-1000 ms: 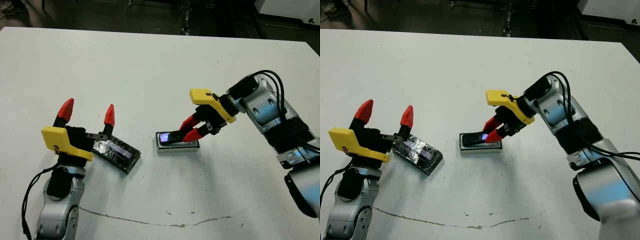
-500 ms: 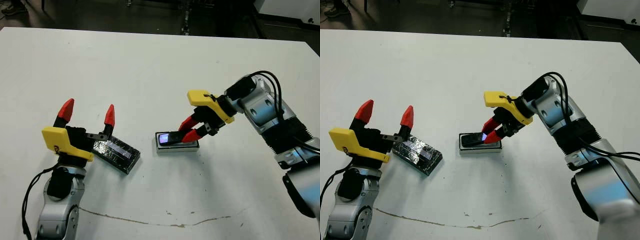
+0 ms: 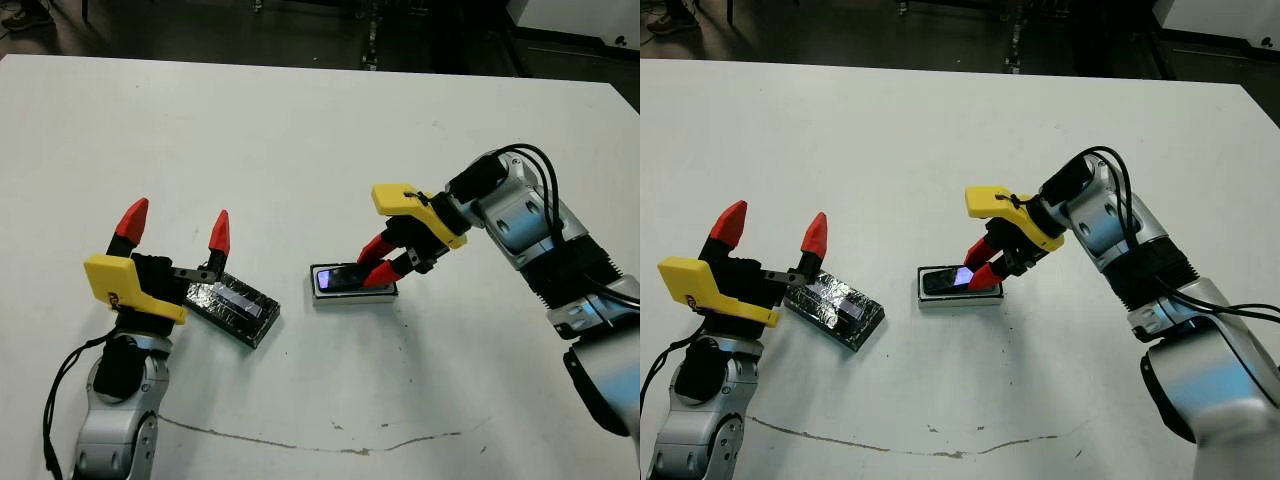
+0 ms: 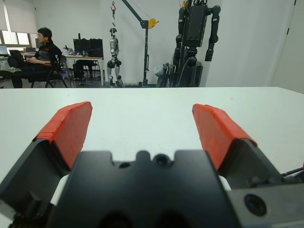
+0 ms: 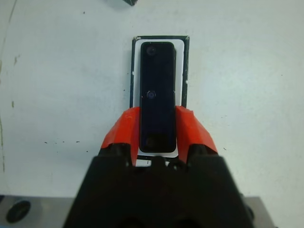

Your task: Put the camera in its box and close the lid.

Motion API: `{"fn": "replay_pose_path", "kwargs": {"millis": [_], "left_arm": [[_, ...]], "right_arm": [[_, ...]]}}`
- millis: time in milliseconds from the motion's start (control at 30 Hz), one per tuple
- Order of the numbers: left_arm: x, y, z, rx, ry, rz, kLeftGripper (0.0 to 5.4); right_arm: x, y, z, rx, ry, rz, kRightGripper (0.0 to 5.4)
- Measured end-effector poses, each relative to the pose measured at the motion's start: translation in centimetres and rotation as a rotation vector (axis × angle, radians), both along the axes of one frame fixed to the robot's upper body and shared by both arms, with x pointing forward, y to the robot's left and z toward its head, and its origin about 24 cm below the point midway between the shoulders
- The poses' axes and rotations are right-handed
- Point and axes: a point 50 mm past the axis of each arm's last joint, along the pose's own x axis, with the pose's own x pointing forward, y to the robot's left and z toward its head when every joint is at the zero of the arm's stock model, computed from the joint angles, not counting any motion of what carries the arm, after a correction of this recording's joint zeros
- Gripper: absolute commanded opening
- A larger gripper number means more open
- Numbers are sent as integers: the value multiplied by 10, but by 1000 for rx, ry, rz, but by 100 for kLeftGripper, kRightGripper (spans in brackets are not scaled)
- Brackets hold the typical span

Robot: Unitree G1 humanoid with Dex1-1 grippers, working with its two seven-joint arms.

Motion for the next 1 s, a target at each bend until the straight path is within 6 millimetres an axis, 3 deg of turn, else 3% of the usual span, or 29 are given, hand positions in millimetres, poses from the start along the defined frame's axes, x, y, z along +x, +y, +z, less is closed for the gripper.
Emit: {"fn": "replay_pose_path", "kwargs": {"millis": [400, 567, 1000], "left_arm": [[0, 0, -1, 0, 7, 3, 540], [0, -1, -1, 10, 9, 6, 540], [-1, -1, -2, 8, 12, 8, 540]], "right_arm": [[-3, 1, -6, 14, -4, -8, 170], [-4, 3, -7, 21, 17, -19, 247], [-4, 7, -6, 38, 2, 153, 452]]}}
